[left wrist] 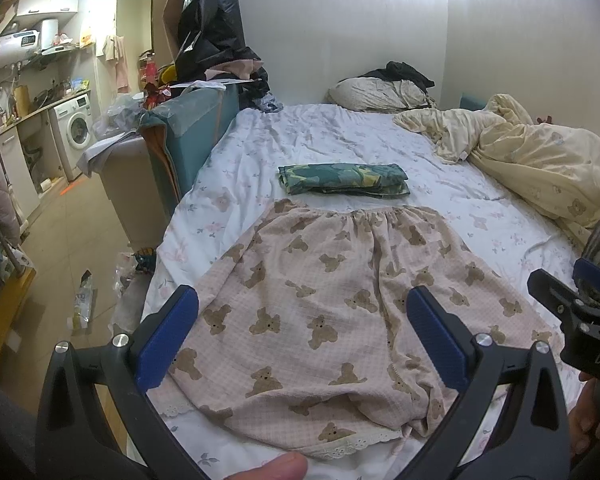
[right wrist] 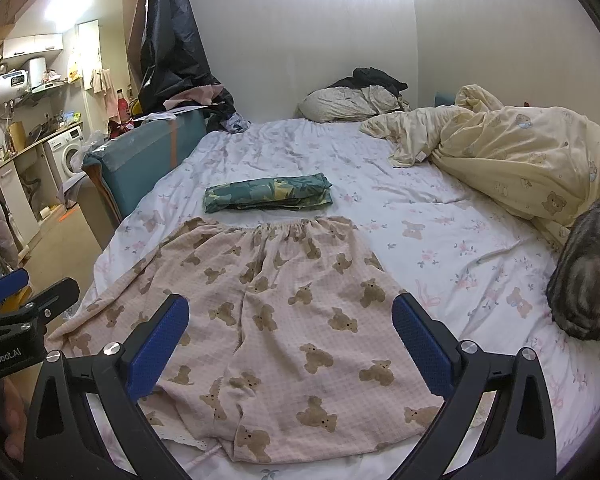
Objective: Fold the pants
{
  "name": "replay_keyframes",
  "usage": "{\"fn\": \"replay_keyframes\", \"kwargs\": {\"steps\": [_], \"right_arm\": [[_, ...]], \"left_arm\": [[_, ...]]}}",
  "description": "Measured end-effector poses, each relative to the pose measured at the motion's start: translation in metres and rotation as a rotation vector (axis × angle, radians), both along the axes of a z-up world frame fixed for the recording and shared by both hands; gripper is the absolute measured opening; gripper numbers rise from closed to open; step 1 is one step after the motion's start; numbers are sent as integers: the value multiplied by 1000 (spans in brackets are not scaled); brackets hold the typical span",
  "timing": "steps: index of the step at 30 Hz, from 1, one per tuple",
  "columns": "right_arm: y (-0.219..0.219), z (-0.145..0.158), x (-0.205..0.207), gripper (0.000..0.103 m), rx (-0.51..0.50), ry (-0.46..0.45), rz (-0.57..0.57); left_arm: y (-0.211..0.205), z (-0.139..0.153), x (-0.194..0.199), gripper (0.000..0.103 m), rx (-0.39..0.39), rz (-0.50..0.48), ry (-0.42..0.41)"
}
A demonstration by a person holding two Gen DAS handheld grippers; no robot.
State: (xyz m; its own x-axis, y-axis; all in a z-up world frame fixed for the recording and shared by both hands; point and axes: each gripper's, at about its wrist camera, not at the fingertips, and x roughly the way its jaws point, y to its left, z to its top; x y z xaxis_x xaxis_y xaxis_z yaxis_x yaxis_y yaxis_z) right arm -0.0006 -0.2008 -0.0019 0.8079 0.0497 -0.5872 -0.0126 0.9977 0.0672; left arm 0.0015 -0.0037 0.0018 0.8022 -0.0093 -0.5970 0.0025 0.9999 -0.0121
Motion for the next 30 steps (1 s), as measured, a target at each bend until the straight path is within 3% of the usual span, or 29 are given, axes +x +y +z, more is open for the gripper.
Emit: {"fn": "replay_keyframes", "kwargs": {"steps": [30], "right_arm": [[0, -3, 0, 103, 13, -1, -1]], "left_arm": [[3, 4, -1, 103, -10, 2, -5]]}}
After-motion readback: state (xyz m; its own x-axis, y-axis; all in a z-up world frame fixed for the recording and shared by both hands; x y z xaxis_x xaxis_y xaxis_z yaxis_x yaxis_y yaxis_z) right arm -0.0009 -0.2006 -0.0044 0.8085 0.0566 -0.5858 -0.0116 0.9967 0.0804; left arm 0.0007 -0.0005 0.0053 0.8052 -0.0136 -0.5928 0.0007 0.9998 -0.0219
